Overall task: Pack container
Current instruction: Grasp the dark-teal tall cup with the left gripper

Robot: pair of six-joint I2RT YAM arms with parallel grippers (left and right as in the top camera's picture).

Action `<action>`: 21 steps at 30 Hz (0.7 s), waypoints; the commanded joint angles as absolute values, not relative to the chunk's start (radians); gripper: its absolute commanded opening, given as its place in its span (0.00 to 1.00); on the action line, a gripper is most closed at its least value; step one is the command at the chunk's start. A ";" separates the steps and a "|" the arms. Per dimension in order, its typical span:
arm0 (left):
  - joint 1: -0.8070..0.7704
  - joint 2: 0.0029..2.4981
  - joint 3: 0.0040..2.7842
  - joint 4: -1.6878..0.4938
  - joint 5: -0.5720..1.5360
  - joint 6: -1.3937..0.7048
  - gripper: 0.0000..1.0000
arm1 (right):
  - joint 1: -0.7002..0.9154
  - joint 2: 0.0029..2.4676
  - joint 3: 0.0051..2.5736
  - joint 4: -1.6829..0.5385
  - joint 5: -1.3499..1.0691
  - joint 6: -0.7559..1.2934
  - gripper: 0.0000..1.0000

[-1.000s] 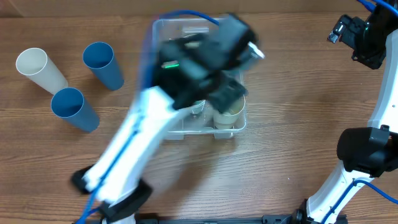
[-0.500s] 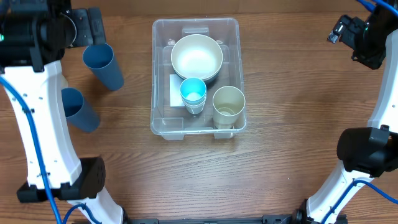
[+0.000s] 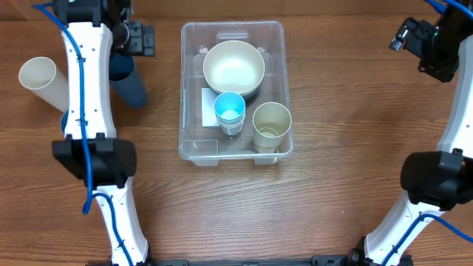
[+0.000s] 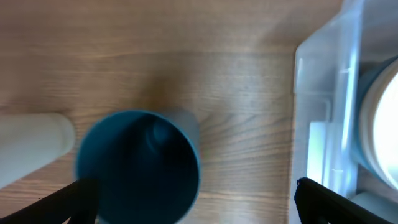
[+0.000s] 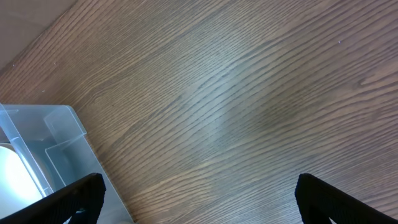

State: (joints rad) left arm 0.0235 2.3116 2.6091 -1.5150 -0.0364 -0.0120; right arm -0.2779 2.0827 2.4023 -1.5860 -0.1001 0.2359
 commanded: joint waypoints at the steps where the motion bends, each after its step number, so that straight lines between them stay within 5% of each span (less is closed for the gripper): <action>1: 0.025 2.361 2.613 -1.545 -0.006 0.020 0.95 | -0.277 2.056 2.422 -1.581 -0.099 0.243 1.00; 9: 0.025 2.481 2.613 -1.605 0.023 0.020 0.77 | -0.277 2.056 2.422 -1.581 -0.099 0.242 1.00; 12: 0.025 2.508 2.612 -1.607 0.024 0.019 0.51 | -0.277 2.056 2.422 -1.581 -0.099 0.243 1.00; 14: 0.025 2.511 2.612 -1.606 0.027 0.019 0.07 | -0.277 2.056 2.422 -1.581 -0.099 0.243 1.00; 21: 0.019 2.469 2.624 -1.642 0.038 0.004 0.04 | -0.277 2.056 2.422 -1.581 -0.099 0.242 1.00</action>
